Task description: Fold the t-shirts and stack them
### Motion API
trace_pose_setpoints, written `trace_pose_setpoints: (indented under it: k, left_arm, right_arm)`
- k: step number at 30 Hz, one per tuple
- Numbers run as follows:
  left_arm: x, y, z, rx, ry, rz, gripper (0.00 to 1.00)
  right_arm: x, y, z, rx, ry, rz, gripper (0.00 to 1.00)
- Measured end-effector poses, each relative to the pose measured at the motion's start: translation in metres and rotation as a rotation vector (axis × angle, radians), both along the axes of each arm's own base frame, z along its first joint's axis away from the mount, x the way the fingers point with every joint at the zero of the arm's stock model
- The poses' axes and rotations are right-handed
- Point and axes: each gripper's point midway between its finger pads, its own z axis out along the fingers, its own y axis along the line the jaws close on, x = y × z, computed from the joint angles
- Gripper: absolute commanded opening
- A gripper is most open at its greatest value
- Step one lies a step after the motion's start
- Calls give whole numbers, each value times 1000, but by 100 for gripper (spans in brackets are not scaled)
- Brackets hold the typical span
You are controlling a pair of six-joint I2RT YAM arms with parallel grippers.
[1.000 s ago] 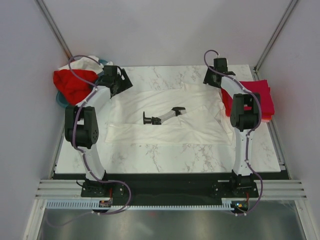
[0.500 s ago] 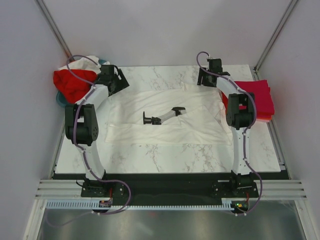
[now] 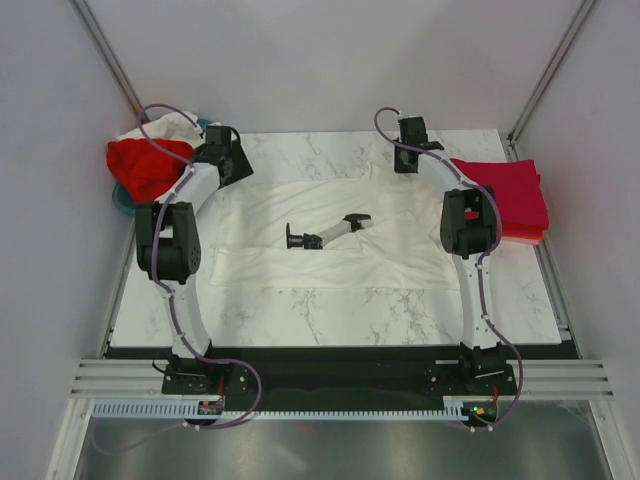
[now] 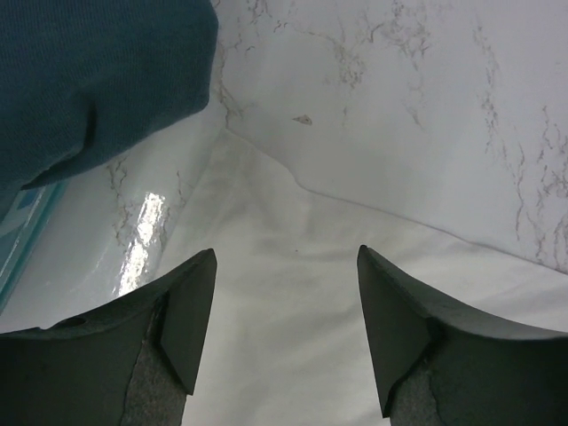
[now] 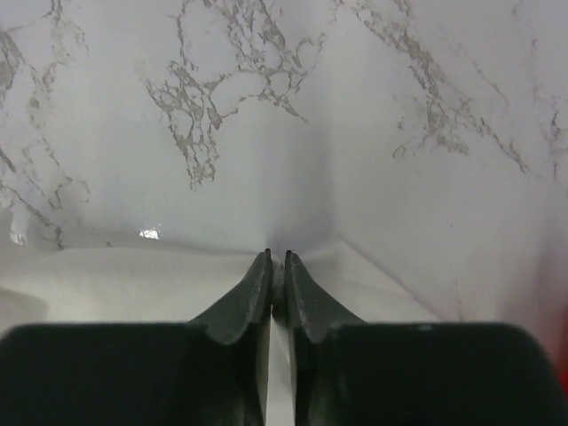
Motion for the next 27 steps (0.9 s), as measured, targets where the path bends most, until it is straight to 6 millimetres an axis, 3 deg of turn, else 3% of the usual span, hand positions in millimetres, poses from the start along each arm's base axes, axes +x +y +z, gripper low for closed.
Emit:
trace_pose_setpoints:
  k: [2,9,17,22,27]
  left_arm:
    - [1,3,-5,19,18,8,67]
    - [8,13,-24,69,70,40,60]
    - [32,18,-40,99,81,68,52]
    - [51,17,-39,99,69,69,52]
    - [57,14,-39,90,84,56,53]
  right_arm:
    - [0,-1,0,-2,0,-8,0]
    - [2,-7,-1,5,-15,-25,0]
    - [4,-13,-1,39,-35,-41,0]
    - [4,-16,-1,71,-42,-47,0]
    - [3,-18,0,99,-46,-47,0]
